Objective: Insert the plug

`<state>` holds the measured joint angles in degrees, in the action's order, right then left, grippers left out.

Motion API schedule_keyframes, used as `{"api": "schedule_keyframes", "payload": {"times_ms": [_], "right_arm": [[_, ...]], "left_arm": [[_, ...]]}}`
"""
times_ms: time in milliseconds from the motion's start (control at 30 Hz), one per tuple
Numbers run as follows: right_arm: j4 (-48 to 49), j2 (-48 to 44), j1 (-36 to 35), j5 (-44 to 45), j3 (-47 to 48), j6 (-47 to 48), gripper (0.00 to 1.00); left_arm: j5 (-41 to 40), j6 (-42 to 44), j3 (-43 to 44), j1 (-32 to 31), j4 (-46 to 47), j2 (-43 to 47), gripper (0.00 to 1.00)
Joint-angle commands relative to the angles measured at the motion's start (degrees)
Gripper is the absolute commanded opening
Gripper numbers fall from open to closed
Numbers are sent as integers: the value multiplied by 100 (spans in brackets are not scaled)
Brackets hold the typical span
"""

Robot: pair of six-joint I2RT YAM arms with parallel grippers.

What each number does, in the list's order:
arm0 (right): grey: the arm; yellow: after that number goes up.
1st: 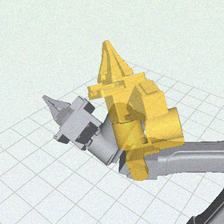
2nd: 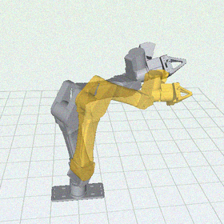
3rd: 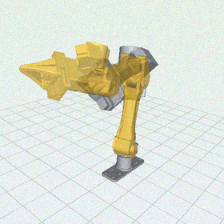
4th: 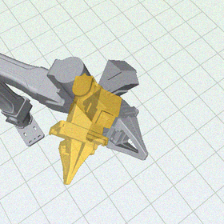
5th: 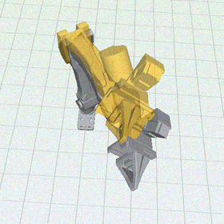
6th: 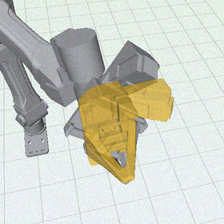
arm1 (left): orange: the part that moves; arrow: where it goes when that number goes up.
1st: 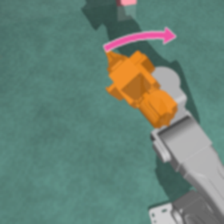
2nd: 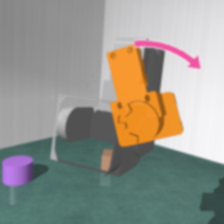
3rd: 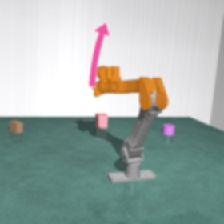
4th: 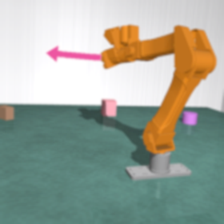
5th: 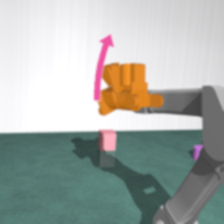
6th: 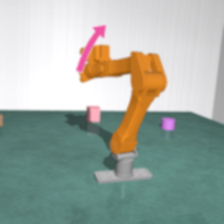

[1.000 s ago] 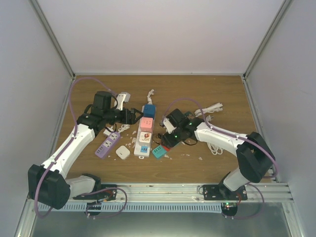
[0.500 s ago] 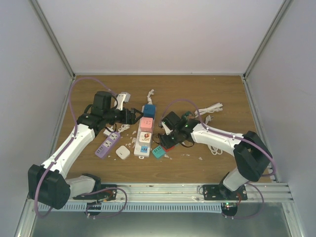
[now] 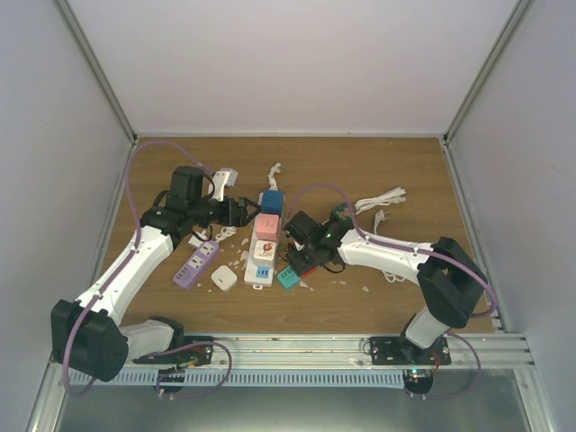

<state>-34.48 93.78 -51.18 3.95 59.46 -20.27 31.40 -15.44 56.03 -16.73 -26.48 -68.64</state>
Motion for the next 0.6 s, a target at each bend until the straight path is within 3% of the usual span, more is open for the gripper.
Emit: {"api": "schedule_keyframes", "payload": {"times_ms": [0,133,333,567], "right_arm": [[-274,760,-100,534,-614,-328,29],[260,646,-258,635,-996,-551,24],[682,734,-340,774,-1307,-721,24],[616,-73,-340,1603,-1135,-862,38]], "left_arm": [[-51,50,44,-25,84,17,85],[-57,50,44,-24,96,23,85],[-78,50,40,-26,80,18,85],[-97,33,40,-30,53,39,85]]}}
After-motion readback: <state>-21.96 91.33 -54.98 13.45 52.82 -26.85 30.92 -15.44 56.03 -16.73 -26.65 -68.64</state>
